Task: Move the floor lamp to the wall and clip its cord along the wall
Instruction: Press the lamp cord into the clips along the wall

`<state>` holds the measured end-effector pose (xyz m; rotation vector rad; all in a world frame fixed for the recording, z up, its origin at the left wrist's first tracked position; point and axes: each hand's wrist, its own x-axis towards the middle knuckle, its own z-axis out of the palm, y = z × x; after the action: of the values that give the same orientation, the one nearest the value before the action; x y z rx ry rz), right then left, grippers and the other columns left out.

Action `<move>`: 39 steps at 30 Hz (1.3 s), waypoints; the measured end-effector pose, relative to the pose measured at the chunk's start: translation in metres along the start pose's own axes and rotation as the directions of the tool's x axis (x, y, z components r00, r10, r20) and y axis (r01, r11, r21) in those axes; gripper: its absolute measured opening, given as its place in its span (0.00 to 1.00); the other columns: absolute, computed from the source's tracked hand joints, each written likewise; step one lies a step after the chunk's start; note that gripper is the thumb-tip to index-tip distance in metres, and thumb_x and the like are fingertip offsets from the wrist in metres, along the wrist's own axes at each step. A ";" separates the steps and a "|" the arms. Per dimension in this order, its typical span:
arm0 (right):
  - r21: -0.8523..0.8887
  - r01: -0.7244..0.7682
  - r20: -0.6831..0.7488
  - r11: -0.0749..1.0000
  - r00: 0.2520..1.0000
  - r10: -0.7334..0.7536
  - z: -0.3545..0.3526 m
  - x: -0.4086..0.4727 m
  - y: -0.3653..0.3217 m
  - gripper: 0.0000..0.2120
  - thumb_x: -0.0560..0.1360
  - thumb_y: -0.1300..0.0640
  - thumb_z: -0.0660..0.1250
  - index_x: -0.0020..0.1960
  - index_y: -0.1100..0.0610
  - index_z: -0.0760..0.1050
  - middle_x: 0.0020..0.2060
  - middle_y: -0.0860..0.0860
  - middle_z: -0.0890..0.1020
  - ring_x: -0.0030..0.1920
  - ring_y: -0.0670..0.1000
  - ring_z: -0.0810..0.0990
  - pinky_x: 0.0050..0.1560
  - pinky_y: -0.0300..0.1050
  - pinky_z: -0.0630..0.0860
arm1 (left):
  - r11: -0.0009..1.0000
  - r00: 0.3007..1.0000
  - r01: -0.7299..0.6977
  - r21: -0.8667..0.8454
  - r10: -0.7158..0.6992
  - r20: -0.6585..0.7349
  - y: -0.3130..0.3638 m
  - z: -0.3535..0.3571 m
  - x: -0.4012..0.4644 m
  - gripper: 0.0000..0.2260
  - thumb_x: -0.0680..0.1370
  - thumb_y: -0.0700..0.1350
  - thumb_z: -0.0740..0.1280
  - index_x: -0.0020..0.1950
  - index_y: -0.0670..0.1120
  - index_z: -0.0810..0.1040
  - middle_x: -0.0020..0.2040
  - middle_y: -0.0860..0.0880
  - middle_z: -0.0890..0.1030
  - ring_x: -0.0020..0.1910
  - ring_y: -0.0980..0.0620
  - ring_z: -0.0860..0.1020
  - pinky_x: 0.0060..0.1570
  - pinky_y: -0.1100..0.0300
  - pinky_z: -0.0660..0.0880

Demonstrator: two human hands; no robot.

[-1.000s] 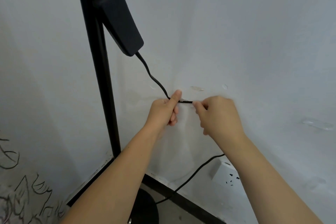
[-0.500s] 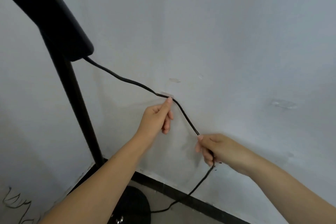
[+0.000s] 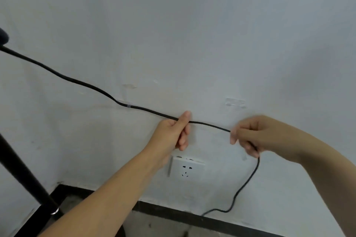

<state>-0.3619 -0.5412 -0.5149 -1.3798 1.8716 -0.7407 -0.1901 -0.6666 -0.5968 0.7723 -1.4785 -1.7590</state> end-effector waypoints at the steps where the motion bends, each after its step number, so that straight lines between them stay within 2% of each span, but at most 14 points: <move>1: -0.033 0.008 -0.063 0.999 0.998 -0.010 -0.006 -0.003 -0.001 0.11 0.73 0.57 0.64 0.33 0.55 0.80 0.20 0.46 0.73 0.22 0.47 0.70 0.25 0.33 0.68 | 0.999 1.000 0.003 -0.036 -0.003 -0.010 0.000 0.002 0.000 0.20 0.77 0.56 0.63 0.27 0.47 0.72 0.17 0.53 0.66 0.17 0.53 0.65 0.21 0.65 0.64; 4: -0.245 0.081 -0.325 0.966 0.932 -0.160 -0.014 -0.010 -0.006 0.14 0.70 0.46 0.67 0.32 0.56 0.78 0.18 0.44 0.70 0.20 0.43 0.66 0.24 0.33 0.64 | 0.983 0.999 0.019 -0.184 -0.025 -0.031 -0.001 0.007 0.001 0.20 0.76 0.55 0.64 0.26 0.47 0.75 0.16 0.53 0.64 0.16 0.54 0.64 0.19 0.68 0.63; 6: -0.404 0.107 -0.485 0.909 0.817 -0.312 -0.010 -0.012 -0.012 0.16 0.69 0.44 0.66 0.30 0.55 0.75 0.20 0.43 0.72 0.22 0.43 0.68 0.23 0.32 0.64 | 0.963 0.999 0.029 -0.267 -0.039 -0.030 0.001 0.011 0.002 0.20 0.74 0.56 0.65 0.26 0.48 0.78 0.16 0.54 0.64 0.16 0.55 0.63 0.18 0.68 0.63; 8: -0.460 0.097 -0.569 0.883 0.731 -0.377 -0.004 -0.012 -0.017 0.16 0.71 0.46 0.66 0.29 0.55 0.72 0.20 0.47 0.70 0.25 0.43 0.69 0.22 0.33 0.63 | 0.951 0.999 0.034 -0.306 -0.042 -0.021 0.003 0.014 0.004 0.18 0.70 0.58 0.67 0.26 0.48 0.79 0.16 0.54 0.63 0.16 0.56 0.63 0.18 0.68 0.62; 12: -0.536 0.021 -0.608 0.844 0.684 -0.403 0.000 -0.009 -0.022 0.19 0.72 0.48 0.67 0.27 0.53 0.67 0.20 0.46 0.66 0.24 0.47 0.66 0.26 0.41 0.61 | 0.938 0.999 0.033 -0.344 -0.041 -0.014 0.004 0.016 0.002 0.16 0.65 0.58 0.68 0.27 0.48 0.81 0.16 0.55 0.62 0.16 0.57 0.62 0.18 0.68 0.62; 19: -0.594 0.002 -0.632 0.804 0.618 -0.469 0.006 -0.007 -0.024 0.18 0.73 0.49 0.67 0.30 0.58 0.69 0.20 0.47 0.66 0.24 0.49 0.66 0.28 0.44 0.65 | 0.922 0.999 0.028 -0.386 -0.044 -0.033 0.007 0.019 0.001 0.19 0.75 0.54 0.65 0.27 0.47 0.82 0.17 0.55 0.62 0.16 0.57 0.62 0.18 0.67 0.62; 22: -0.628 -0.035 -0.621 0.778 0.625 -0.473 0.004 -0.005 -0.027 0.17 0.73 0.51 0.66 0.30 0.59 0.69 0.21 0.50 0.70 0.25 0.53 0.68 0.27 0.42 0.63 | 0.955 0.995 -0.035 -0.295 0.006 -0.098 0.007 0.020 0.000 0.20 0.76 0.52 0.66 0.25 0.48 0.80 0.20 0.51 0.65 0.16 0.56 0.63 0.19 0.67 0.63; 25: -0.647 -0.062 -0.617 0.760 0.628 -0.474 0.005 -0.001 -0.029 0.15 0.73 0.52 0.65 0.32 0.60 0.70 0.25 0.55 0.76 0.30 0.59 0.74 0.28 0.43 0.66 | 0.977 0.974 -0.122 -0.177 0.084 -0.211 0.004 0.026 -0.003 0.22 0.76 0.51 0.66 0.21 0.49 0.78 0.22 0.48 0.67 0.17 0.55 0.64 0.21 0.66 0.65; 27: -0.637 -0.036 -0.613 0.770 0.630 -0.477 0.003 -0.001 -0.028 0.16 0.73 0.51 0.65 0.31 0.59 0.70 0.24 0.53 0.74 0.29 0.56 0.73 0.29 0.45 0.67 | 0.970 0.961 -0.159 -0.184 0.109 -0.255 0.003 0.030 -0.003 0.23 0.77 0.51 0.65 0.21 0.49 0.78 0.21 0.49 0.68 0.17 0.55 0.65 0.22 0.66 0.65; 29: -0.582 0.012 -0.618 0.813 0.644 -0.452 -0.005 -0.004 -0.026 0.17 0.72 0.48 0.66 0.30 0.56 0.70 0.21 0.49 0.70 0.26 0.49 0.69 0.27 0.43 0.64 | 0.962 0.955 -0.178 -0.206 0.119 -0.271 0.005 0.031 -0.003 0.22 0.77 0.52 0.65 0.23 0.50 0.79 0.19 0.51 0.67 0.17 0.55 0.65 0.22 0.66 0.64; 31: -0.476 0.057 -0.612 0.877 0.695 -0.377 -0.014 -0.007 -0.021 0.17 0.72 0.46 0.67 0.30 0.55 0.74 0.19 0.52 0.72 0.23 0.48 0.71 0.26 0.40 0.64 | 0.959 0.957 -0.179 -0.219 0.118 -0.265 0.009 0.030 -0.003 0.20 0.77 0.52 0.64 0.26 0.50 0.81 0.17 0.53 0.65 0.17 0.55 0.65 0.23 0.64 0.63; 33: -0.360 0.053 -0.540 0.932 0.803 -0.254 -0.019 -0.009 -0.015 0.15 0.73 0.47 0.65 0.32 0.54 0.77 0.23 0.47 0.80 0.20 0.42 0.75 0.24 0.37 0.70 | 0.959 0.959 -0.179 -0.221 0.120 -0.257 0.010 0.029 -0.002 0.20 0.77 0.53 0.64 0.26 0.50 0.81 0.17 0.54 0.65 0.17 0.55 0.65 0.24 0.62 0.61; 35: -0.231 0.023 -0.434 0.973 0.892 -0.124 -0.019 -0.011 -0.006 0.15 0.76 0.50 0.63 0.34 0.54 0.79 0.23 0.47 0.82 0.21 0.43 0.79 0.27 0.36 0.76 | 0.961 0.961 -0.177 -0.212 0.122 -0.250 0.009 0.027 -0.002 0.20 0.77 0.53 0.64 0.27 0.51 0.81 0.17 0.55 0.64 0.17 0.55 0.65 0.24 0.62 0.61; 39: 0.177 0.097 -0.331 0.979 0.943 -0.033 -0.002 -0.008 0.009 0.17 0.80 0.55 0.58 0.37 0.59 0.78 0.22 0.50 0.80 0.26 0.49 0.81 0.36 0.45 0.83 | 0.963 0.966 -0.172 -0.206 0.125 -0.225 0.009 0.025 -0.002 0.20 0.77 0.54 0.64 0.27 0.51 0.81 0.16 0.54 0.64 0.17 0.55 0.64 0.23 0.63 0.62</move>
<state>-0.3665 -0.5315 -0.5191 -1.2591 1.9473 -1.2143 -0.2080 -0.6518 -0.5835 0.6874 -1.1447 -1.6401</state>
